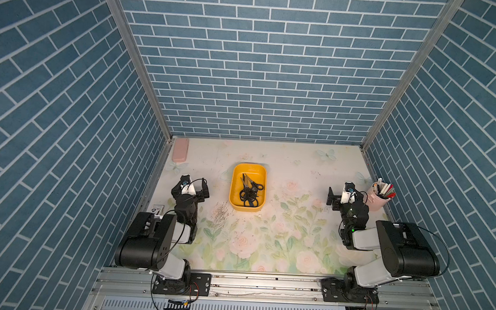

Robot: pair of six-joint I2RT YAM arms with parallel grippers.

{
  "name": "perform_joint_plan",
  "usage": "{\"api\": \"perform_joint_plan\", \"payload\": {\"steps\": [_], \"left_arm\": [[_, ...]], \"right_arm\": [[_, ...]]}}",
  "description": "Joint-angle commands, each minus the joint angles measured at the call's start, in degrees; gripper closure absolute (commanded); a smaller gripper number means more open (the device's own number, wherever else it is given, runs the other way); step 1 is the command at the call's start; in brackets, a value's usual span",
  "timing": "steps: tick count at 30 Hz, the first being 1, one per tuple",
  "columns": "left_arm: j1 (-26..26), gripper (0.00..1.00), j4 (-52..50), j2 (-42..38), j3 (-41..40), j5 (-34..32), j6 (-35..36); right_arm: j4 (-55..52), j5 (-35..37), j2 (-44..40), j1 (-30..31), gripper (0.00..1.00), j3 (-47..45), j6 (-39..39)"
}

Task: Put the scissors into the storage box
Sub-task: Reset both arms

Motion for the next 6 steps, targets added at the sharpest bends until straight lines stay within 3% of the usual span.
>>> {"api": "perform_joint_plan", "payload": {"steps": [1,6], "left_arm": [[-0.2,0.00,-0.6,0.4,0.8,-0.4,0.2],[-0.1,0.00,-0.7,0.4,0.8,-0.4,0.2]], "right_arm": [[0.1,-0.5,0.2,0.0,0.00,0.4,1.8],[-0.3,-0.9,0.3,-0.4,0.00,0.8,1.9]]}}
